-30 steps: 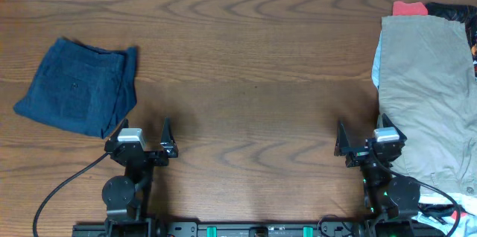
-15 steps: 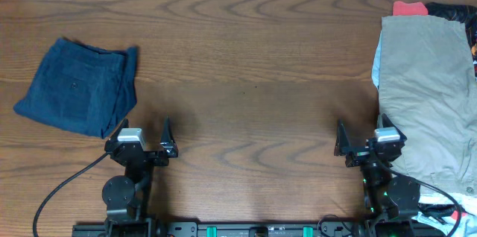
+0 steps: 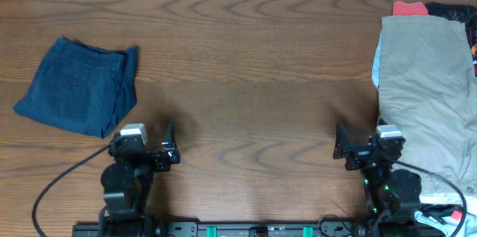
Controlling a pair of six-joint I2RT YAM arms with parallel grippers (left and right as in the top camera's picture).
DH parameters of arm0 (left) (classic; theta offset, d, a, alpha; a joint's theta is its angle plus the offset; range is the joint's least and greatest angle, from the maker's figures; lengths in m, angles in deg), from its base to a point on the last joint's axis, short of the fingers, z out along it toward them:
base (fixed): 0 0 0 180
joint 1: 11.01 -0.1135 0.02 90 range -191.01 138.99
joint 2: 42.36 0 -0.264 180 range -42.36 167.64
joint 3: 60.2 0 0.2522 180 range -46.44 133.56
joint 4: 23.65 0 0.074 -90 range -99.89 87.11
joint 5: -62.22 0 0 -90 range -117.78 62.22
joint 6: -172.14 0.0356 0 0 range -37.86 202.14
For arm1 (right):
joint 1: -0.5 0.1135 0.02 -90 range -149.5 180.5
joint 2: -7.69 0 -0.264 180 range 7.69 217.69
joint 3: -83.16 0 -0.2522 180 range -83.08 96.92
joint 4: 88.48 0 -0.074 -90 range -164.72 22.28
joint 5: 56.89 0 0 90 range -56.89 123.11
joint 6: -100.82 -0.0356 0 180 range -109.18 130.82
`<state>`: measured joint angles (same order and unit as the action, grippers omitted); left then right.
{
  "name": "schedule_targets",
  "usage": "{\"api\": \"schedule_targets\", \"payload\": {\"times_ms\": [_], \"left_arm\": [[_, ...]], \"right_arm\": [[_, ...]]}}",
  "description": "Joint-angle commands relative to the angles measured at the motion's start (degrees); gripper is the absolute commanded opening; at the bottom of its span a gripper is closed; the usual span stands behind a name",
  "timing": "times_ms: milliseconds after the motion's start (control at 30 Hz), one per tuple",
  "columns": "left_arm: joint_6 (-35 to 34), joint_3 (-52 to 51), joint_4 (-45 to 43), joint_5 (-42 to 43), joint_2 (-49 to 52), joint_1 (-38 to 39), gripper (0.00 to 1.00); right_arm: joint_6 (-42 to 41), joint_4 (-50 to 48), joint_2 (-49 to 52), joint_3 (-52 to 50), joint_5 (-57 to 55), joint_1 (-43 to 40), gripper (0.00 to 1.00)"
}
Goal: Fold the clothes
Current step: 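Reach the right gripper to the khaki shorts on the right pile and grasp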
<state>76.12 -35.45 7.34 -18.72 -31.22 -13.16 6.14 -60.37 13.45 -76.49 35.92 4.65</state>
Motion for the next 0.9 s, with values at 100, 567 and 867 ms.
{"api": "schedule_targets", "payload": {"times_ms": [100,567,867], "left_arm": [[-0.3,15.0,10.9,1.0,10.1,0.1,0.98],[-0.3,38.2,32.7,1.0,29.6,0.1,0.98],[-0.3,38.2,32.7,1.0,32.1,0.1,0.98]], "right_arm": [[-1.0,4.8,12.1,13.2,0.2,-0.4,0.99],[3.1,29.4,50.8,47.1,1.1,-0.5,0.99],[-7.7,31.9,63.9,47.6,-26.7,-1.4,0.93]]}}
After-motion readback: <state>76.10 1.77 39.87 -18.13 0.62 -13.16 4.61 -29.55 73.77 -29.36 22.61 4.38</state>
